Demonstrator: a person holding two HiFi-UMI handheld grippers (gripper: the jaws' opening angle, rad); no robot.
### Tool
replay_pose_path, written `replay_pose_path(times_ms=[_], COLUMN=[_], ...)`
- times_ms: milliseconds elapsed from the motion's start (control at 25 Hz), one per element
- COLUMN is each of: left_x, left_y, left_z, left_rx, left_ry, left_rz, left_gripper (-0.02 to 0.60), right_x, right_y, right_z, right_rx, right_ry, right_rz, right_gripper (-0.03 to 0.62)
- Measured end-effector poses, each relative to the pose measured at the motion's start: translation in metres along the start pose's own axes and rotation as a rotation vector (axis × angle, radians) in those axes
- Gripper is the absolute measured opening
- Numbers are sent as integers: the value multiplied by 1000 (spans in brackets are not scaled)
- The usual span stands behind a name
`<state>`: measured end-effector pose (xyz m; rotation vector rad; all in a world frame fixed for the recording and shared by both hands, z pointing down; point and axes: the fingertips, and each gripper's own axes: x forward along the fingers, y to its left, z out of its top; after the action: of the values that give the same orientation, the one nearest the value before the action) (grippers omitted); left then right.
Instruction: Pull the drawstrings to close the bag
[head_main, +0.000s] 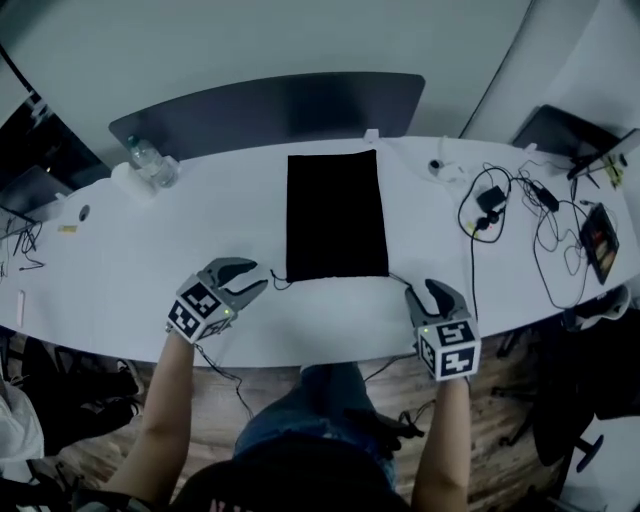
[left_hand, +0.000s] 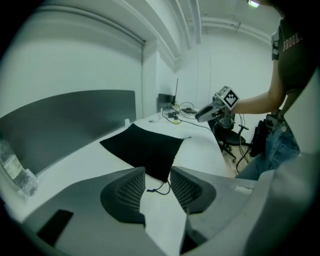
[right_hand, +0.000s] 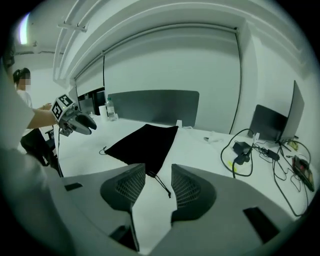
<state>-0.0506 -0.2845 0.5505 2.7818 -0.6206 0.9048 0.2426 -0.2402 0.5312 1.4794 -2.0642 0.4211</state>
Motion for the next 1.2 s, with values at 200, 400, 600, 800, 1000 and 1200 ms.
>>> replay_pose_path(times_ms=[200,400,600,800,1000,1200], left_x=[28,50,65,75,71,72], left_y=[-1,3,4,0,-8,-6], left_z=[-21,-47,-63,-76,-83,-82], left_rx=[148,318,536,721,716,576], left_ry=[164,330,444,574,589,569], left_rz=[-76,-145,-231,-365,-451,-418], left_gripper=[140,140,140,140,43,29], right_x=[26,42,53,56,59,65], right_y=[-10,-13,-14,-12,-9,-7], right_z=[-31,-48,-56,-66,-79,-82], right_rx=[-40,-89,-84,-117,-215,-256], right_ry=[123,220,243,287,355,375], right_rz=[93,190,251,289,318,340], right_gripper=[153,153,152,150,155,166])
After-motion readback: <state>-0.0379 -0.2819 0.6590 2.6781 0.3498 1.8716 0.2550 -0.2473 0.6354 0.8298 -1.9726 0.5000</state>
